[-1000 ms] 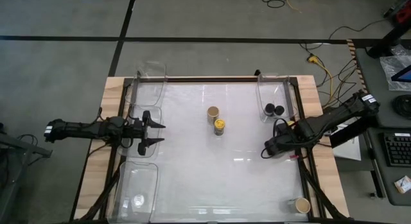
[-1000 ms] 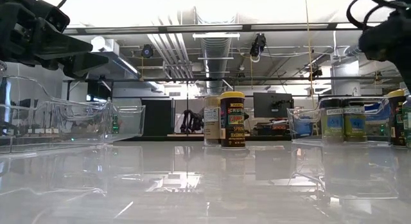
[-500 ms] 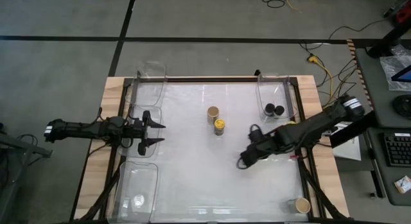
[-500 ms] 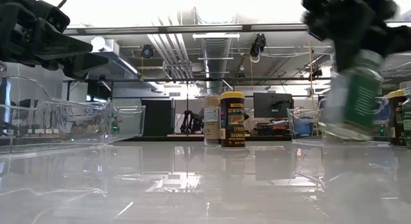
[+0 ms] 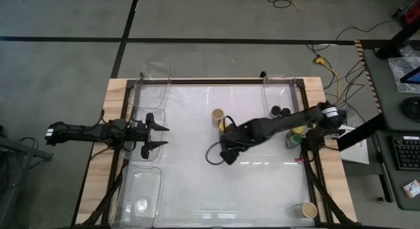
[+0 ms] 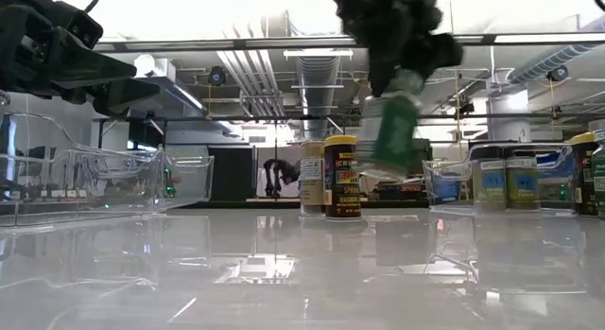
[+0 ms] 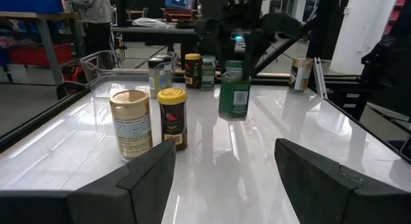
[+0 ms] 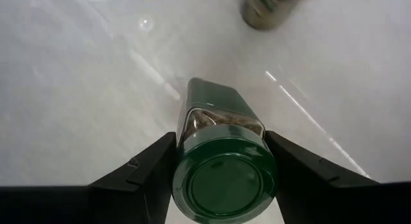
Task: Sort spices by type
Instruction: Move the bottom green spice bottle to the center of the table
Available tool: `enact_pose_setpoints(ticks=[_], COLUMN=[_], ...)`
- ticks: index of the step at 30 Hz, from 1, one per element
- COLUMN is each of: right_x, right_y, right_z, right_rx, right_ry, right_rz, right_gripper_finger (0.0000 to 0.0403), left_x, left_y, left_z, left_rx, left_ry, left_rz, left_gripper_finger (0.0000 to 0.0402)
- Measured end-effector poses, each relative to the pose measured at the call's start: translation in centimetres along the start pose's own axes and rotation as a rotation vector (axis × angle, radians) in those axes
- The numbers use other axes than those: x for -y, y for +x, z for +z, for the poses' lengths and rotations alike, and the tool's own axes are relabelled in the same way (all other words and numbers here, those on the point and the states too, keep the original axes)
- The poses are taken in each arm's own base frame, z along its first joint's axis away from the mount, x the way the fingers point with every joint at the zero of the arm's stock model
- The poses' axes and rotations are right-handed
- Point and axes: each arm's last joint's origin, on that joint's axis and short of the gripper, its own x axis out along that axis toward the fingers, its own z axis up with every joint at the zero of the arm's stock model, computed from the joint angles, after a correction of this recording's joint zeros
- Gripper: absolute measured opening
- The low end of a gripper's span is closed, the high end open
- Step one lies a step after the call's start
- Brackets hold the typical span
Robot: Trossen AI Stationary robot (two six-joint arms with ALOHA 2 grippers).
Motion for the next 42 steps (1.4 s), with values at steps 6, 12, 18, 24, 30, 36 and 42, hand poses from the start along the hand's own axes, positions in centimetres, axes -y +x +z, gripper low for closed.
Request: enact_pose_setpoints(ticks=[6,12,18,24,30,36,42], right_x=[-0.5,-0.3,-0.4,-0.4,-1.0,-1.1,-1.2], right_y=[0.8,2.7,3.6,3.6,4.0,4.5,5.4], right_z=[1.9,2.6,2.8,3.1,3.6,3.6,3.6], right_rx=[-0.035,-0.066,-0.088,-0.067,-0.025,-0.032,-0.054], right_ry=[-0.069,-0.112,-0.143,-0.139,-0.189,-0.257,-0.309], right_rz=[-0.037,-0.098,-0.097,-0.077,-0.029,-0.032,-0.043], right_gripper_finger=[0.0209,0.0209,0.0209,0.0209,0.0209,0.0209,0.021], left_x=[0.0,0.0,0.0,0.0,0.0,0.0,0.0], left_y=[0.0,0.0,0.0,0.0,0.0,0.0,0.0], left_z=[0.0,0.0,0.0,-0.1,0.0,-0.1,-0.1], left_rx=[-0.002,-0.002,-0.003,-0.006,-0.006,-0.006,-0.006], left_ry=[0.0,0.0,0.0,0.0,0.0,0.0,0.0], left_rz=[0.0,0.0,0.0,0.001,0.001,0.0,0.001], left_gripper_finger=[0.0251,0.0251,0.0251,0.0251,0.0251,0.0251,0.0251])
